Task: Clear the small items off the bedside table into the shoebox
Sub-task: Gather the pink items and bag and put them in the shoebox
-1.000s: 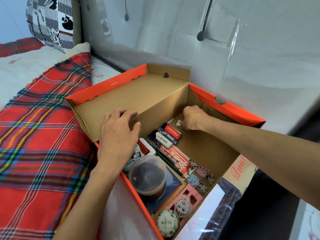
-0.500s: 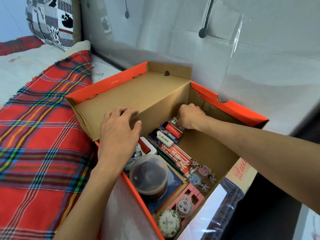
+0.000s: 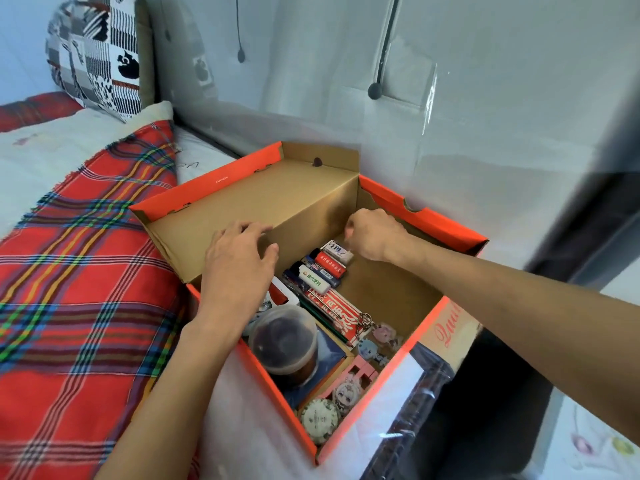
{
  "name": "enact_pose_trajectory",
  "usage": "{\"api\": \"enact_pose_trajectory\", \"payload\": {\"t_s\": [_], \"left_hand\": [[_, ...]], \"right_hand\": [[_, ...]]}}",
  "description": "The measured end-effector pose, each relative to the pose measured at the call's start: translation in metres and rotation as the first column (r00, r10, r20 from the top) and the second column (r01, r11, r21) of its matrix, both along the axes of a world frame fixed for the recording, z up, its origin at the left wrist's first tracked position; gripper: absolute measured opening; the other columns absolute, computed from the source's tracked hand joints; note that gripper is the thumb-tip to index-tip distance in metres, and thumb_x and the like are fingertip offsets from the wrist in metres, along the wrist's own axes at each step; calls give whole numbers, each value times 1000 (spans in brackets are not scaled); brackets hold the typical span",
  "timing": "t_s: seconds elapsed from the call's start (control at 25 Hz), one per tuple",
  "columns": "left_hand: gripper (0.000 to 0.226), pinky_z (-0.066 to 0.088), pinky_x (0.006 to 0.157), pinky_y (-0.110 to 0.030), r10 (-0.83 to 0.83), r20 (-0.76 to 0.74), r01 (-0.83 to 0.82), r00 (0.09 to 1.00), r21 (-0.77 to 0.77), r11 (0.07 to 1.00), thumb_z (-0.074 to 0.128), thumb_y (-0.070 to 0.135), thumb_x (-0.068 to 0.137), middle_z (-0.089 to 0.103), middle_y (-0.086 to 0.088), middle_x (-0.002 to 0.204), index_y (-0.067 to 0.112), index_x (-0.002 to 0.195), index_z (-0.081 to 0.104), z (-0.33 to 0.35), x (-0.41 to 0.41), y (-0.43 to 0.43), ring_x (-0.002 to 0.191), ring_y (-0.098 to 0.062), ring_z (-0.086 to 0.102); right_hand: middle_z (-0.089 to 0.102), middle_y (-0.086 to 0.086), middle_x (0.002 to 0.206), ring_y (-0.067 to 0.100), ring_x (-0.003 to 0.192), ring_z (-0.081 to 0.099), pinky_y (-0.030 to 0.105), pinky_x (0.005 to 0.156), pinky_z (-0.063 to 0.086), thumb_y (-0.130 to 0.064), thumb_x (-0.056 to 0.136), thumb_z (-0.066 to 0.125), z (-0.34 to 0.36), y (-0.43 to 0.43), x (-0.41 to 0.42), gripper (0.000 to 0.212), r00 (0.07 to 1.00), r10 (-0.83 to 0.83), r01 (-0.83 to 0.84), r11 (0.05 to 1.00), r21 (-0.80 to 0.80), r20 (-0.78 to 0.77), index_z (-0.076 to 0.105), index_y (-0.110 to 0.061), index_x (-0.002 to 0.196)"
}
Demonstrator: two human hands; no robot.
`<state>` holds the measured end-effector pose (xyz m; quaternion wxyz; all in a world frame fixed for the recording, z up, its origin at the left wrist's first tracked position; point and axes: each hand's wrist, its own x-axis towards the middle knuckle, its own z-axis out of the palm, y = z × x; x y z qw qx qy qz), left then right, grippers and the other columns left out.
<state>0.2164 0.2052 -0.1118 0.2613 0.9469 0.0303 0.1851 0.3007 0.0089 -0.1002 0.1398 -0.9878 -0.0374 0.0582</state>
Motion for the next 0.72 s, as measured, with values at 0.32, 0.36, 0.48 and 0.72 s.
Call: {"api": "enact_pose_trajectory", "payload": {"t_s": [0.32,0.36,0.48,0.72], "left_hand": [[20,49,93,-35,-490,-69,469,869,-200,860,66,22,91,75,0,104,23,110,73,47,-73,-146,101,-20,67],[21,49,93,-35,-548,-79,527,833,-187,829,65,22,91,75,0,106,23,111,72,47,-88,-172,103,-20,67],[22,50,90,-35,-693,-144,671,706,-176,720,64,24,92,75,1,102,22,112,72,40,-130,-248,101,-20,67],[21,55,83,-38,-818,-315,816,482,-179,550,59,30,94,73,4,105,26,111,71,4,-186,-386,93,-19,68]], "right_hand": [[60,-19,65,-5,62,56,7,62,38,-8,82,62,63,-133,-181,22,974,-156,87,928,362,167,74,-27,85],[59,-19,59,-6,57,55,7,59,38,-8,82,62,62,-158,-208,23,963,-225,147,900,411,148,71,-29,79],[65,-11,62,3,59,62,11,54,41,-5,84,59,45,-233,-283,28,903,-427,351,791,501,41,67,-29,74],[71,3,110,24,95,66,35,80,52,-17,90,51,-38,-390,-401,25,592,-806,785,578,222,9,68,-28,104]]}}
